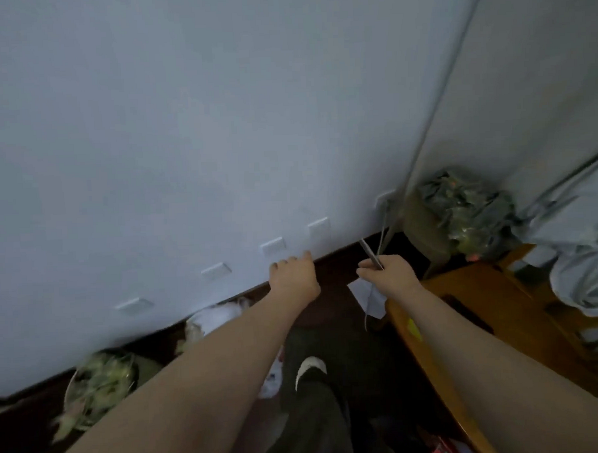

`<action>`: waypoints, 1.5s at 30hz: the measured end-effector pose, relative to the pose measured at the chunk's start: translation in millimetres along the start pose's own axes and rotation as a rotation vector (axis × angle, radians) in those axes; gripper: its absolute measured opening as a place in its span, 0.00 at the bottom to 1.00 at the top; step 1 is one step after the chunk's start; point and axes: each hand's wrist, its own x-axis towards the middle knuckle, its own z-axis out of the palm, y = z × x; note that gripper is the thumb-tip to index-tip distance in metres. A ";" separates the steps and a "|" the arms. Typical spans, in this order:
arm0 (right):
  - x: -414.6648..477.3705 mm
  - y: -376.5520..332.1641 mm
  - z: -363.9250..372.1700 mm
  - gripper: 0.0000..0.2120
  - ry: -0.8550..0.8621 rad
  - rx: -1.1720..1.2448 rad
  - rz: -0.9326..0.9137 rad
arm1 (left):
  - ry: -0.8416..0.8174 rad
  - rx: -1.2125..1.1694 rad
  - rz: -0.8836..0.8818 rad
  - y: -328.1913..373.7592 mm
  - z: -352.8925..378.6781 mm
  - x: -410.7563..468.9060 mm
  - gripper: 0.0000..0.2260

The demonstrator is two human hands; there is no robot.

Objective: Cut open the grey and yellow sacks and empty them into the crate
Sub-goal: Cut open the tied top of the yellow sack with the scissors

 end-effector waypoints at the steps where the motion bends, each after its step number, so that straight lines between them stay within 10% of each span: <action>1: -7.4 -8.4 16.0 0.12 -0.042 -0.021 -0.034 | -0.002 -0.011 -0.052 -17.1 3.3 -13.5 0.21; 29: -482.4 -79.2 563.7 0.07 -0.989 -0.599 -0.463 | 0.022 -0.622 -1.294 -441.7 281.8 -630.3 0.19; 45: -536.4 -126.9 826.9 0.13 -1.094 -1.079 -0.774 | -0.024 -0.788 -1.386 -637.6 347.8 -683.3 0.18</action>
